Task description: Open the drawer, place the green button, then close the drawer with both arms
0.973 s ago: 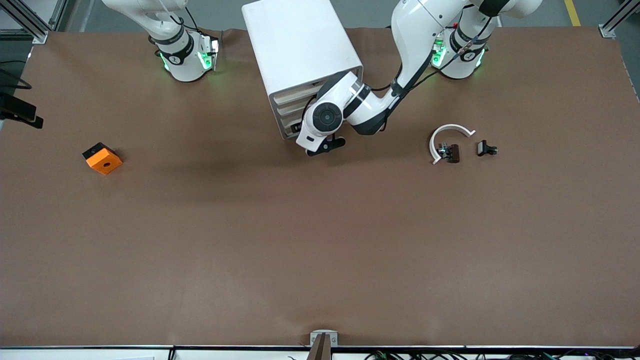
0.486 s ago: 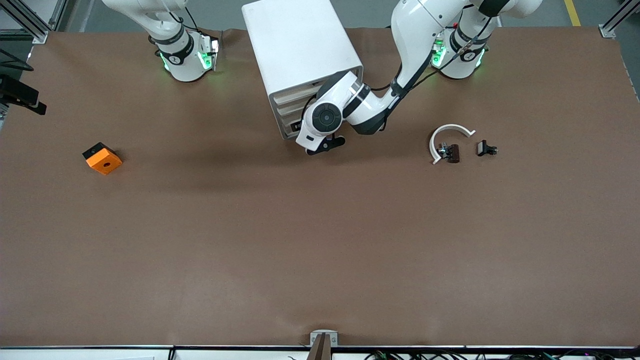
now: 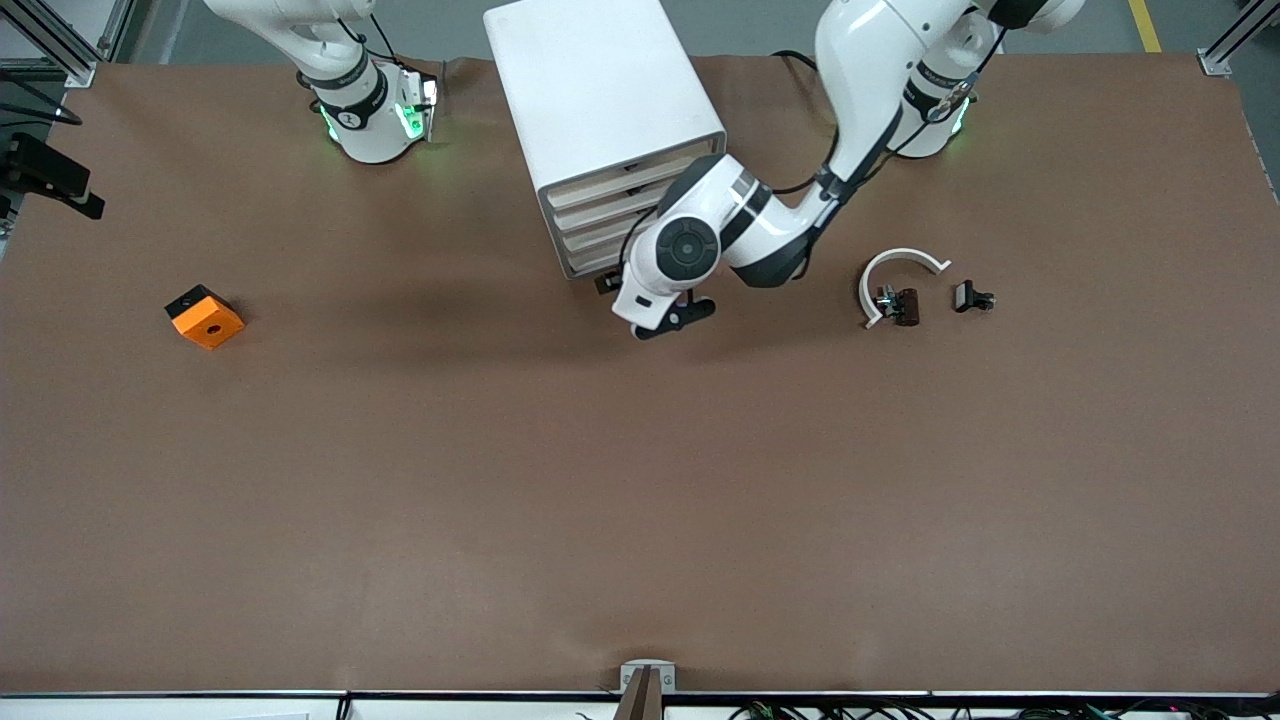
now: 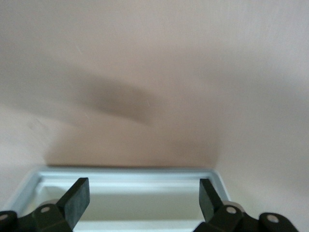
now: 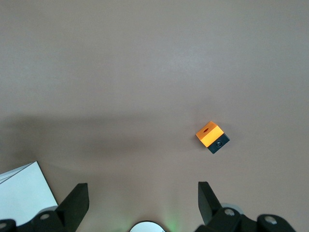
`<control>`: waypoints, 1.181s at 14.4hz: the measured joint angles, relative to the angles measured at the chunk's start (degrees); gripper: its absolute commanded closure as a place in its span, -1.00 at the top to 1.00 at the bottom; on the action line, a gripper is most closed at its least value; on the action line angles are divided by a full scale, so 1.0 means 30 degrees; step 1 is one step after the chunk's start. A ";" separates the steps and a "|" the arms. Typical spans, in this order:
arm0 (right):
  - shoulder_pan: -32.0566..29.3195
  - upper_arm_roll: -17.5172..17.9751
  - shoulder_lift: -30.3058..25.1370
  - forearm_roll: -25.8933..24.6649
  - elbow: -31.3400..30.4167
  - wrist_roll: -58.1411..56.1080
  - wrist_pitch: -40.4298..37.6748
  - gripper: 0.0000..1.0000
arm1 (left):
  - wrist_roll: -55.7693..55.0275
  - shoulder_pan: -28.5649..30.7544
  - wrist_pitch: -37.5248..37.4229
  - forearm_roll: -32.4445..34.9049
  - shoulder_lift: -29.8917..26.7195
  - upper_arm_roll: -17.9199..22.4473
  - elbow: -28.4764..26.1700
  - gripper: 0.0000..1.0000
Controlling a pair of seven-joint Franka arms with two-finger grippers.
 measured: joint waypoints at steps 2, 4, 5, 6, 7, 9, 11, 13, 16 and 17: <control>-0.0001 -0.0045 -0.0236 -0.0014 -0.0236 -0.0355 0.0099 1.00 | 0.0138 0.1138 -0.1428 0.0397 -0.0351 0.0027 0.0797 1.00; -0.0006 -0.0258 -0.0288 -0.0020 -0.0331 -0.0586 0.0135 1.00 | 0.0202 0.1826 -0.2761 0.1801 -0.0525 0.0110 0.1792 1.00; -0.0011 -0.0358 -0.0288 -0.0020 -0.0352 -0.0618 0.0153 1.00 | 0.0202 0.2054 -0.2962 0.2492 -0.0589 0.0173 0.2096 1.00; -0.0012 -0.0432 -0.0288 -0.0014 -0.0364 -0.0617 0.0158 1.00 | 0.0200 0.2304 -0.3009 0.2860 -0.0673 0.0215 0.2270 1.00; -0.0012 -0.0500 -0.0289 -0.0007 -0.0369 -0.0587 0.0158 1.00 | 0.0200 0.2641 -0.3013 0.3017 -0.0806 0.0251 0.2362 1.00; -0.0013 -0.0615 -0.0289 0.0004 -0.0376 -0.0340 0.0156 1.00 | 0.0614 0.3409 -0.3035 0.3308 -0.1173 0.0270 0.2464 1.00; -0.0010 -0.0625 -0.0310 0.0020 -0.0378 -0.0113 0.0155 1.00 | 0.1199 0.4158 -0.3186 0.3618 -0.1689 0.0283 0.2513 1.00; -0.0008 -0.0624 -0.0351 0.0027 -0.0378 -0.0043 0.0162 1.00 | 0.2161 0.4698 -0.3939 0.4193 -0.2283 0.0288 0.2537 1.00; -0.0006 -0.0623 -0.0371 0.0032 -0.0378 -0.0024 0.0136 1.00 | 0.4595 0.5736 -0.5351 0.4971 -0.3385 0.0361 0.2575 1.00; -0.0006 -0.0623 -0.0371 0.0033 -0.0378 -0.0019 0.0134 1.00 | 0.5664 0.6280 -0.5606 0.4975 -0.3781 0.0387 0.2574 1.00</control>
